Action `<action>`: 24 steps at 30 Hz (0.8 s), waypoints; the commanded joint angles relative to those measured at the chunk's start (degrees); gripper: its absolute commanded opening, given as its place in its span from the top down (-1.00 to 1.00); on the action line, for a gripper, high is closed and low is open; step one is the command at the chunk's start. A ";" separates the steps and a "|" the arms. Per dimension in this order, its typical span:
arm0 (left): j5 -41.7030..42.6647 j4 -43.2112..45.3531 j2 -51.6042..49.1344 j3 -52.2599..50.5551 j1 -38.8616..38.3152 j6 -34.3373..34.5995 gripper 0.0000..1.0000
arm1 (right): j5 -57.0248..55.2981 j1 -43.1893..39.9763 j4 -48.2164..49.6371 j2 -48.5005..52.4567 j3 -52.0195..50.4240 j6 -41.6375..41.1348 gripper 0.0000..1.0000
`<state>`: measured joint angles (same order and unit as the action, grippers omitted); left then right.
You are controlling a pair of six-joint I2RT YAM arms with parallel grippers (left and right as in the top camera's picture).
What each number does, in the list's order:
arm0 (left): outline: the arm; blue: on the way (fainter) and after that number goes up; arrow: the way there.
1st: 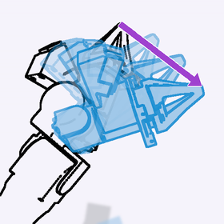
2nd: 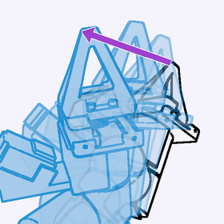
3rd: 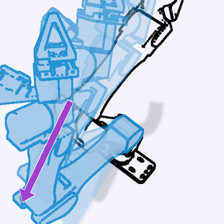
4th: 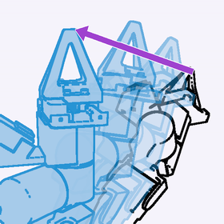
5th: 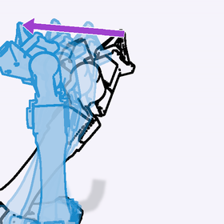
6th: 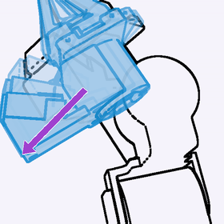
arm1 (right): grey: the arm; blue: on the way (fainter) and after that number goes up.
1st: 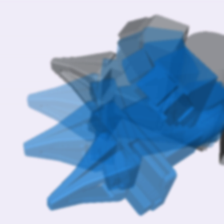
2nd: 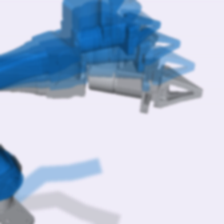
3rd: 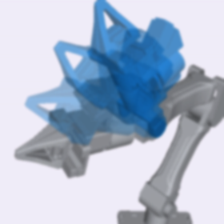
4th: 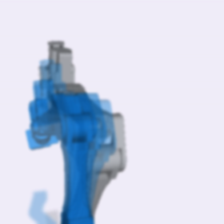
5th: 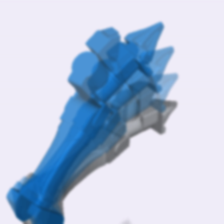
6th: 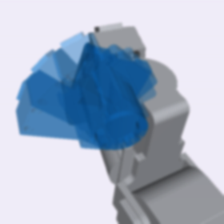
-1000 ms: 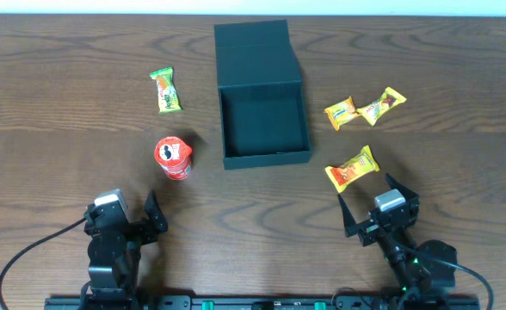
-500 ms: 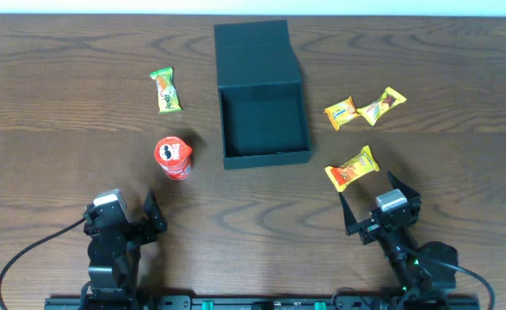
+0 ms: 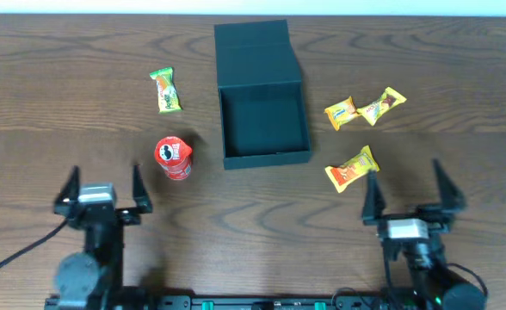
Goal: Pack container
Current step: 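Raise both arms and move grippers toward the snack packets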
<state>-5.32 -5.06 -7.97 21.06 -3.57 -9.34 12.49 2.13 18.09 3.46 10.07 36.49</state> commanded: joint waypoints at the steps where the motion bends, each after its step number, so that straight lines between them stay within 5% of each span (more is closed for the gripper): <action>1: -1.49 4.94 -7.23 8.63 0.02 -8.94 -0.91 | -6.91 0.02 0.92 6.12 7.76 8.55 -0.99; 7: 4.52 23.23 -26.18 24.09 0.02 -8.94 -0.91 | -5.33 -0.83 -0.66 31.21 31.58 8.31 -0.99; 10: 5.66 24.90 -35.19 31.65 0.02 -8.92 -0.91 | -4.90 -0.83 -13.11 47.36 49.68 2.43 -0.98; 14: 5.68 16.35 -41.77 35.15 0.02 -8.85 -0.91 | 0.55 -0.76 -35.87 65.75 68.78 -0.17 -0.98; 17: 5.60 2.82 -43.08 35.15 -0.26 -6.08 -0.91 | 1.60 -0.55 -42.88 75.14 74.49 -0.42 -0.98; 20: 2.58 -10.75 -44.44 35.15 -0.24 7.74 -0.91 | 6.14 -0.55 -46.31 81.61 74.60 -3.74 -0.98; 24: 4.31 -18.51 -46.62 35.17 -0.24 22.51 -0.91 | 13.33 -0.55 -47.71 87.34 74.60 -10.54 -0.99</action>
<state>-1.48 -22.26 -53.78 55.37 -3.64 0.23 19.20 1.83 -29.23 89.67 83.44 32.64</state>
